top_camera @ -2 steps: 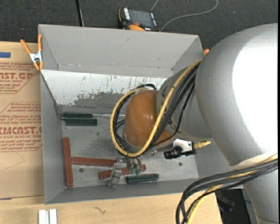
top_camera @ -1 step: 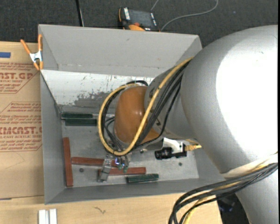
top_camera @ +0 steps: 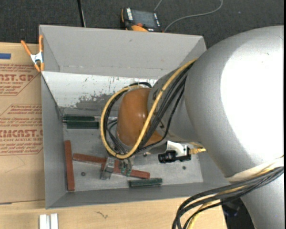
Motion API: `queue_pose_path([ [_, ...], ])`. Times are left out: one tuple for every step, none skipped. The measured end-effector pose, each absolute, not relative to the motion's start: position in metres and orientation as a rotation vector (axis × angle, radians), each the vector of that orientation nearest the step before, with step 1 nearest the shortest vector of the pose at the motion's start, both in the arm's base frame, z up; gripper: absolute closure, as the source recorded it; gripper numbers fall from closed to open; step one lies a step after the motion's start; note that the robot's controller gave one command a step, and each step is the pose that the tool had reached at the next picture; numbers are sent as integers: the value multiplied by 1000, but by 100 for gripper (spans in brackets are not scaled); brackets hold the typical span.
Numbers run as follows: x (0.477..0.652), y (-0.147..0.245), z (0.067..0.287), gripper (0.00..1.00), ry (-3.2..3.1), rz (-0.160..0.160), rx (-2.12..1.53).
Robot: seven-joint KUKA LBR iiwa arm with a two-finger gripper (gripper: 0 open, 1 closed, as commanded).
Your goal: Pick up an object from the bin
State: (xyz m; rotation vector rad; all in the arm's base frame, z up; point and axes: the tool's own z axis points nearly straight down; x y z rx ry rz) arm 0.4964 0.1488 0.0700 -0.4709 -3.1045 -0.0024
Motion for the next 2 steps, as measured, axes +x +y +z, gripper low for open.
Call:
queue_pose_path([
  [498, 150, 136, 100, -3110, -5, -470],
  [498, 150, 170, 100, -3109, -4, -469],
])
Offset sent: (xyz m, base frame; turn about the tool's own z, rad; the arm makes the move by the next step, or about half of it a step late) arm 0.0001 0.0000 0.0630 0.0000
